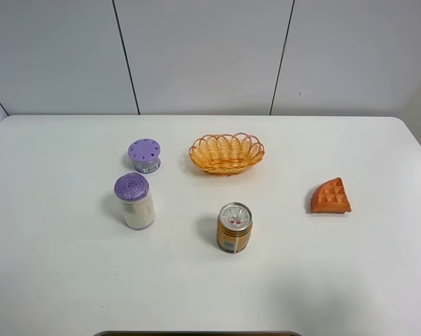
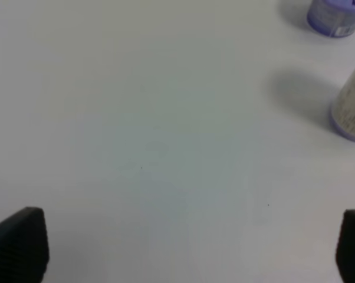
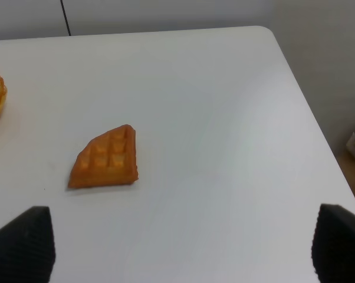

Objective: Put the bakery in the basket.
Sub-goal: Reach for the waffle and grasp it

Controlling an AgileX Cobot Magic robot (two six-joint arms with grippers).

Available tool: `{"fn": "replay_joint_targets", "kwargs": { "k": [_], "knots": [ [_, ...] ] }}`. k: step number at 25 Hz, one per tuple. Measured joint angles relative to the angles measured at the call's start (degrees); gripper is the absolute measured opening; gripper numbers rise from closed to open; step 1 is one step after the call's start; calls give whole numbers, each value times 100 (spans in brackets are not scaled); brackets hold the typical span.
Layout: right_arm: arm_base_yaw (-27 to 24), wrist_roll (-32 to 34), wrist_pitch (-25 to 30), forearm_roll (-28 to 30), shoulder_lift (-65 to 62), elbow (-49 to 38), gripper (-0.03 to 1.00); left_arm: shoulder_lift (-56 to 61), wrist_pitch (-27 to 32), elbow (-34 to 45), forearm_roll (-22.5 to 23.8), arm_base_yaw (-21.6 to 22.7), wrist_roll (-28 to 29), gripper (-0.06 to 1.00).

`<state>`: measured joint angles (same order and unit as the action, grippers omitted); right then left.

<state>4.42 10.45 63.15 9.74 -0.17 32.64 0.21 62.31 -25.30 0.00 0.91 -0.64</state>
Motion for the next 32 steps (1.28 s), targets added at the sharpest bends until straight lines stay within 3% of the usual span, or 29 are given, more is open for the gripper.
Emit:
{"fn": "replay_joint_targets", "kwargs": {
  "k": [17, 27, 32],
  "knots": [
    [0, 23, 6, 0, 195, 89, 86, 0, 0, 0, 0, 0, 0, 99],
    [0, 64, 0, -9, 3279, 1366, 86, 0, 0, 0, 0, 0, 0, 99],
    [0, 88, -12, -291, 5170, 2108, 86, 0, 0, 0, 0, 0, 0, 99]
  ]
}}
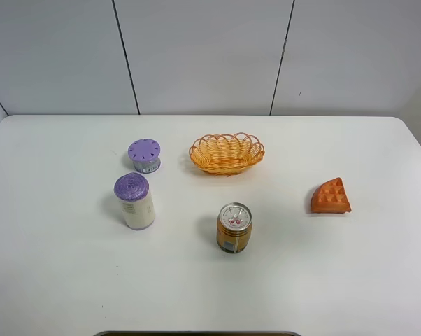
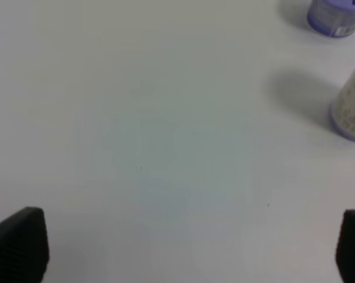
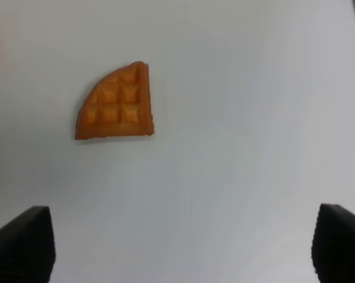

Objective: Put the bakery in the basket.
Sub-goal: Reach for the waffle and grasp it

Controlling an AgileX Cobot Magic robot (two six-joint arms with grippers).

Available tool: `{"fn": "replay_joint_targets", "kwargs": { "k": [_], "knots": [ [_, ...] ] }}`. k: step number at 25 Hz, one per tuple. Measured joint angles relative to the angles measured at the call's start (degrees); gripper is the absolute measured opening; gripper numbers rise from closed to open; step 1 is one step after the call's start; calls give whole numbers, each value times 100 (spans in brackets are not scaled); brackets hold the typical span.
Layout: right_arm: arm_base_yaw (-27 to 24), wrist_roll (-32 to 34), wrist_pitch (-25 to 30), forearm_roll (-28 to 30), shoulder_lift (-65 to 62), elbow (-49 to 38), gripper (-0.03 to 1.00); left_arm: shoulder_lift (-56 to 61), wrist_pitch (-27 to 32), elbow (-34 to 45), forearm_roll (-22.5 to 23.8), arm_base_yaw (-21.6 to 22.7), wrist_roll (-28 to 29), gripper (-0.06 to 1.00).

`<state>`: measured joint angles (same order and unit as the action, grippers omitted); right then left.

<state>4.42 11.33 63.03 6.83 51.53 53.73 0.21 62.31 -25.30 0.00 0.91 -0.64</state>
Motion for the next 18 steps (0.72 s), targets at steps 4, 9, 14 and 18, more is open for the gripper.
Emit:
{"fn": "replay_joint_targets", "kwargs": {
  "k": [4, 9, 14, 18],
  "knots": [
    [0, 28, -28, -109, 1446, 529, 86, 0, 0, 0, 0, 0, 0, 99],
    [0, 34, -221, -139, 2867, 1049, 88, 0, 0, 0, 0, 0, 0, 99],
    [0, -73, -275, -478, 4076, 1386, 89, 0, 0, 0, 0, 0, 0, 99],
    [0, -89, -531, -611, 4748, 1422, 89, 0, 0, 0, 0, 0, 0, 99]
  ]
}}
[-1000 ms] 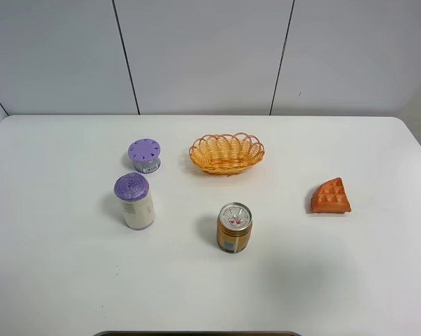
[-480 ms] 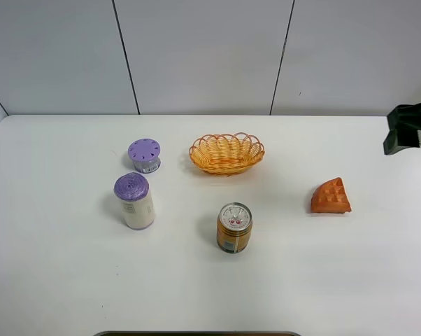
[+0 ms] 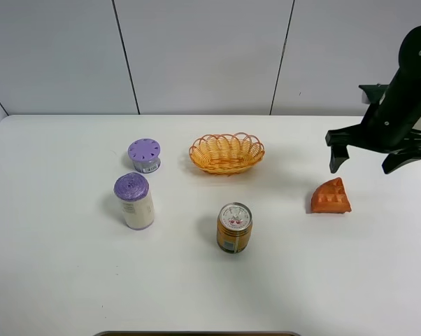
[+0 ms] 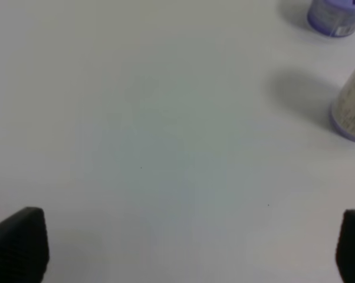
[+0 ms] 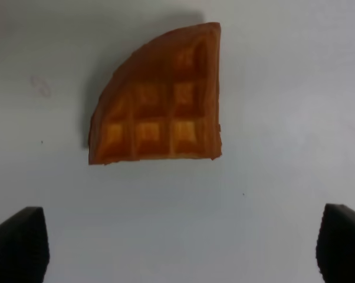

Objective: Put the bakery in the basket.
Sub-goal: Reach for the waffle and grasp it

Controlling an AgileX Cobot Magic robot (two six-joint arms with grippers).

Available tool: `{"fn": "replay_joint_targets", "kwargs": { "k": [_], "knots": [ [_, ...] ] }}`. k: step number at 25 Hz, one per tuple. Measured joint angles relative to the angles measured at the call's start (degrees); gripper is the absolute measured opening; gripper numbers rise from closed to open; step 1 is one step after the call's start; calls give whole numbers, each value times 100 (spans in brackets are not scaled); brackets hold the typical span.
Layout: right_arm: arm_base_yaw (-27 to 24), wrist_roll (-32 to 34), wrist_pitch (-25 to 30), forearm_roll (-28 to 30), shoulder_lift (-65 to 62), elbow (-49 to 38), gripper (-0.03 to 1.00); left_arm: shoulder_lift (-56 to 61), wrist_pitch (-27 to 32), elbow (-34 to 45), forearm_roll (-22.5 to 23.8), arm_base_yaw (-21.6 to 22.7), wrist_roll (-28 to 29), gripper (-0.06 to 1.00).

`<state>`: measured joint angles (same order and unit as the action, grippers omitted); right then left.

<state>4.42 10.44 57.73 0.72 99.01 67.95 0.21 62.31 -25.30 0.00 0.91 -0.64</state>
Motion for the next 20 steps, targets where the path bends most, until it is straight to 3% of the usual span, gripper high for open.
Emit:
{"fn": "replay_joint_targets", "kwargs": {
  "k": [9, 20],
  "knots": [
    [0, -164, -473, -116, 676, 17, 90, 0, 0, 0, 0, 0, 0, 99],
    [0, -279, -595, -165, 985, 17, 95, 0, 0, 0, 0, 0, 0, 99]
  ]
}}
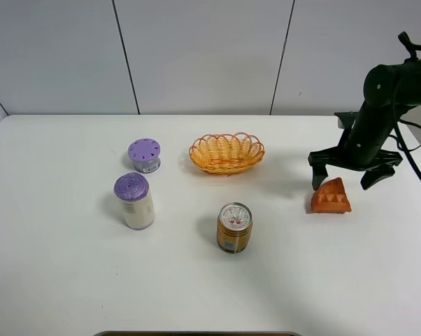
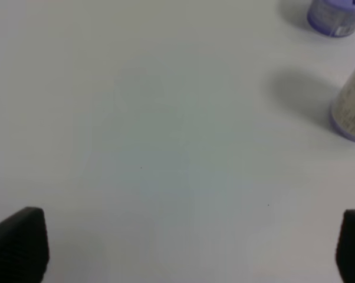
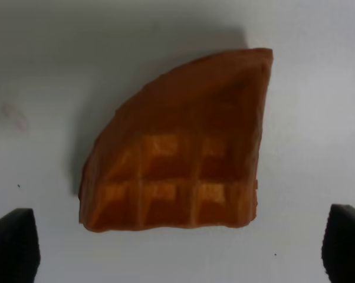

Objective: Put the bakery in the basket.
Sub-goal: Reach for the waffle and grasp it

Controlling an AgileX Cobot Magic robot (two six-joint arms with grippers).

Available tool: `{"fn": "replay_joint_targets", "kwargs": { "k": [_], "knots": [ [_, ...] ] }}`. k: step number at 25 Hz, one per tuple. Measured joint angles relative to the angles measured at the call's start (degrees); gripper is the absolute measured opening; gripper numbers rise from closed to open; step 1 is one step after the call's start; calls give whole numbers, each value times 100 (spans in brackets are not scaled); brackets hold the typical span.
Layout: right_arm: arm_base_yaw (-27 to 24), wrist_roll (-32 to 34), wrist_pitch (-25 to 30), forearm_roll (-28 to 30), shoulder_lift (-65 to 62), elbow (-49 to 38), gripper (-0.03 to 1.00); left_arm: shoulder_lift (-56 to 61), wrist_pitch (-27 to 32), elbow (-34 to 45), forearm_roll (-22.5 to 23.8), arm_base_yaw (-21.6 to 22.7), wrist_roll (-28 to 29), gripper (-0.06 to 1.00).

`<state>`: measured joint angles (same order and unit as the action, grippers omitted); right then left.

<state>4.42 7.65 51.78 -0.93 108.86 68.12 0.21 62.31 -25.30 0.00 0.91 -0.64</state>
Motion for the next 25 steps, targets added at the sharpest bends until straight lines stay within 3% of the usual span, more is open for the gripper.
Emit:
{"fn": "replay_joint_targets", "kwargs": {
  "k": [25],
  "knots": [
    [0, 0, -211, -205, 160, 2, 99, 0, 0, 0, 0, 0, 0, 99]
  ]
}}
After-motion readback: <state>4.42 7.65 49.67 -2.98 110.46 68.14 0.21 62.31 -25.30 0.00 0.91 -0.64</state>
